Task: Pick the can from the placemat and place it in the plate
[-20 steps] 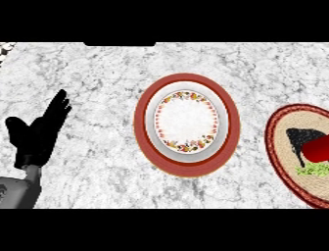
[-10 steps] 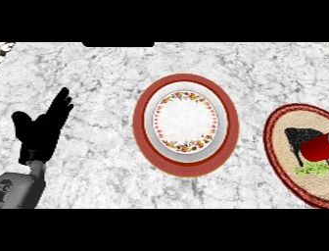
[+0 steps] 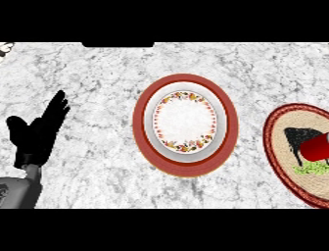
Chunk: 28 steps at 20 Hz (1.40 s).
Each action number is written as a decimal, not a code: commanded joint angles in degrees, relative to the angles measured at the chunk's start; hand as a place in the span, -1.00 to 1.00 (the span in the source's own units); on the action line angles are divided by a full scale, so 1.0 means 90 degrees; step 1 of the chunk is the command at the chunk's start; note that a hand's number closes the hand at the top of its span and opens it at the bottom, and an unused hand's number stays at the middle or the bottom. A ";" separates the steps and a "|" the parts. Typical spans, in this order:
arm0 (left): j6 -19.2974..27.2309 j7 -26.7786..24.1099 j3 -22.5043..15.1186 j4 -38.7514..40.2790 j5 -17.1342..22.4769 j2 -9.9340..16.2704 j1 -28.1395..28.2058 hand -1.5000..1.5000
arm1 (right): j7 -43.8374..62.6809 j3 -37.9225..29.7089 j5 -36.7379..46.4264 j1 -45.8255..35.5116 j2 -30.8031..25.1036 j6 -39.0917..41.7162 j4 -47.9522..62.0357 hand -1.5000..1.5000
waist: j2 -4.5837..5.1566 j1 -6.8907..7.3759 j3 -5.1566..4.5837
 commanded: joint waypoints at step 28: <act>-0.0706 0.0331 0.0768 -0.0132 -0.0696 -0.0609 0.0027 0.00 | 0.1036 0.0378 0.2806 -0.0808 0.1074 0.0327 0.0143 -1.00 | 0.0002 0.0012 0.0002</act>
